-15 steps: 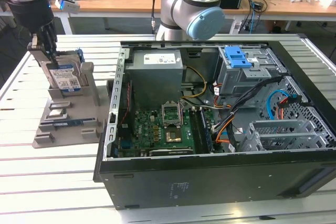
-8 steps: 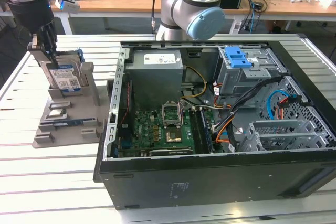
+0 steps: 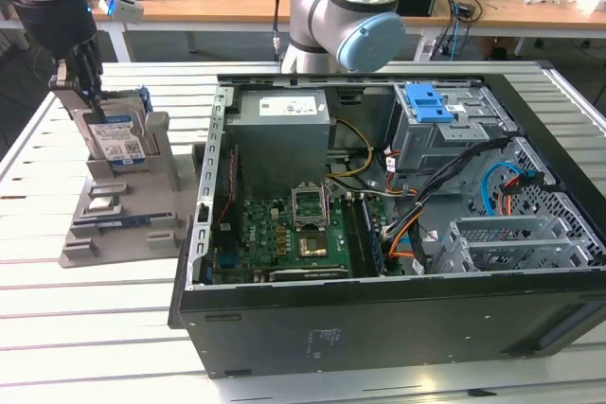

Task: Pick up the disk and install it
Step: 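Pick up the disk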

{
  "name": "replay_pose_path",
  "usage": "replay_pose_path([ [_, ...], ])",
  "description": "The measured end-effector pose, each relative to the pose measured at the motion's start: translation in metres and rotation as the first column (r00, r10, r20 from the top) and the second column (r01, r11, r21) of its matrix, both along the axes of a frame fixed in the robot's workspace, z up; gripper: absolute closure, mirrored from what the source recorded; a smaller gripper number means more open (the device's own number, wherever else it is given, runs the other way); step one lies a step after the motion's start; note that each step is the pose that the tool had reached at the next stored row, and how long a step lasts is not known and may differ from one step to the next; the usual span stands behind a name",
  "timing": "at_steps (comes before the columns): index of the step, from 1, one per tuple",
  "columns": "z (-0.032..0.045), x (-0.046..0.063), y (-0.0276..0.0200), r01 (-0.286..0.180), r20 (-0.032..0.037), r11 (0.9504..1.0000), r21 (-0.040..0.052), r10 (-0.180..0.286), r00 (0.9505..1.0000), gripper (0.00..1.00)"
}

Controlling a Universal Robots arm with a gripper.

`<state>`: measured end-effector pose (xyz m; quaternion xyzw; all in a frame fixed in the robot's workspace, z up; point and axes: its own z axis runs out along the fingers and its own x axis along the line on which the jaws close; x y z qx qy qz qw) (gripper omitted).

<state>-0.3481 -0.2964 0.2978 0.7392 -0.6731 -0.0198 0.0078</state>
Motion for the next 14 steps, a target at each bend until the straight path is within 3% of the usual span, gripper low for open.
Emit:
replay_pose_path([
  [14, 0.0408, 0.000, 0.0008, 0.000, 0.0001, 1.0000, 0.0001, 0.000, 1.0000, 0.63],
])
